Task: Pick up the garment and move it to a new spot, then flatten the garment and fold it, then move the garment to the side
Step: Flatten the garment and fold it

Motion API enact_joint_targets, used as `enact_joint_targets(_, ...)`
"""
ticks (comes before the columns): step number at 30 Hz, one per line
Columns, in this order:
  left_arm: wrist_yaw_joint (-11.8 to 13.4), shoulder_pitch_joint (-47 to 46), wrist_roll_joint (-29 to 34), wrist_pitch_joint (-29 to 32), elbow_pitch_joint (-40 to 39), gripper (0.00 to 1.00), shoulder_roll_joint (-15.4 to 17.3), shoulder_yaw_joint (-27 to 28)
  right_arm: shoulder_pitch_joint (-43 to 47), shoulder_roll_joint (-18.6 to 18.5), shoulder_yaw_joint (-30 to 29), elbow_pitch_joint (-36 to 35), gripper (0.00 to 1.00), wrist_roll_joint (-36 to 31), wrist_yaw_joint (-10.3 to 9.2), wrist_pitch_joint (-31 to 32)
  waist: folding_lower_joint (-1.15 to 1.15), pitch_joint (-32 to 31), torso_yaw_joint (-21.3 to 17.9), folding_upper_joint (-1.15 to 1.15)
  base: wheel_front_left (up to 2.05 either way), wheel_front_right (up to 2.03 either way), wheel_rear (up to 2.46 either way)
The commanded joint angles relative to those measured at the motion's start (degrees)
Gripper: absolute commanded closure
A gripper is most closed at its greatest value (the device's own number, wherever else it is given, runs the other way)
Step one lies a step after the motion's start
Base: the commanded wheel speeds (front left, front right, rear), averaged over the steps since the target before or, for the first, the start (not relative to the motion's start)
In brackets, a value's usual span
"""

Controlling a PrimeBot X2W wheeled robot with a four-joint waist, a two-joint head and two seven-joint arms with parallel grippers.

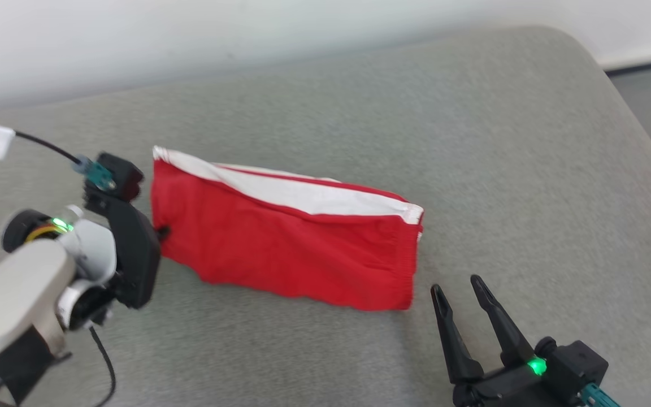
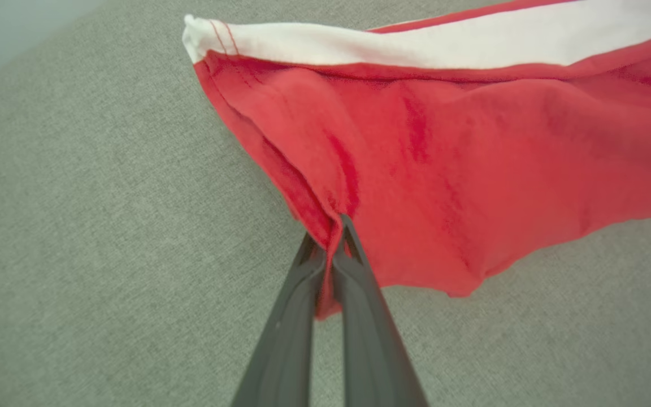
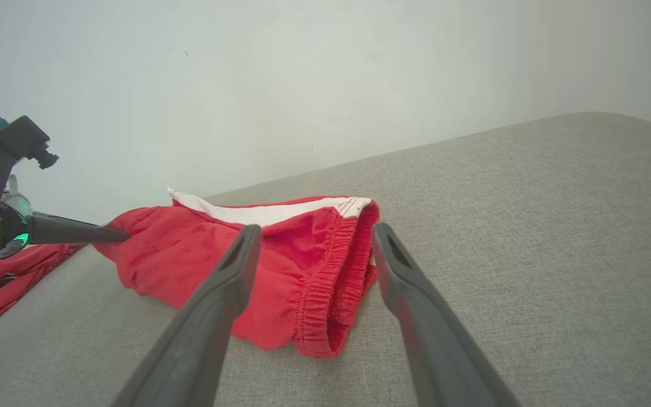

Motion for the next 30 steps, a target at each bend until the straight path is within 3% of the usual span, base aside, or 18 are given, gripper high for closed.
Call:
enact_joint_targets(1,0.1,1.2,0.0,-0.4,-0.5,1.0,-0.3,-0.2,0.9,-0.5,-0.3,0.2,0.0,-0.1,0.06,0.0,0.0,-3.5,3.8,0.0,0.0,0.0,0.0)
enact_joint_targets(11,2.0,8.7,-1.8,-4.1,-6.0,1.0,-1.3,-0.9,4.1,-0.9,-1.7,0.8,0.0,-0.3,0.06,0.0,0.0,-7.1,9.3,0.0,0.0,0.0,0.0)
enact_joint_targets(20,4.0,14.3,-2.7,-6.0,-8.1,1.0,-1.0,-1.7,3.8,-1.0,-1.2,1.1,0.0,-0.4,0.06,0.3,0.0,-7.2,10.2,0.0,0.0,0.0,0.0)
enact_joint_targets(21,4.2,14.8,-3.0,-6.2,-7.7,0.92,-1.1,-1.6,3.5,-1.2,-1.1,1.1,0.0,-0.3,0.06,0.3,0.0,-7.1,10.1,0.0,0.0,0.0,0.0)
enact_joint_targets(22,4.3,15.3,-3.3,-6.1,-7.6,0.43,-1.3,-1.8,3.4,-1.3,-1.0,1.2,0.0,-0.3,0.06,0.3,0.0,-7.0,9.9,0.0,0.0,0.0,0.0)
enact_joint_targets(23,4.2,15.6,-3.3,-6.3,-7.5,0.04,-1.4,-2.0,3.2,-1.4,-0.8,1.2,0.0,-0.2,0.06,0.4,0.0,-7.0,9.8,0.0,0.0,0.0,0.0)
enact_joint_targets(24,4.3,15.8,-3.4,-6.9,-7.4,0.0,-1.5,-1.7,3.2,-1.5,-0.8,1.2,0.0,-0.1,0.06,0.3,0.0,-7.0,9.7,0.0,0.0,0.0,0.0)
enact_joint_targets(30,4.6,16.5,-2.1,-11.8,-6.9,0.0,-1.2,-0.4,3.9,-1.8,-1.5,1.1,0.0,0.1,0.06,0.4,0.0,-7.5,9.7,0.0,0.0,0.0,0.0)
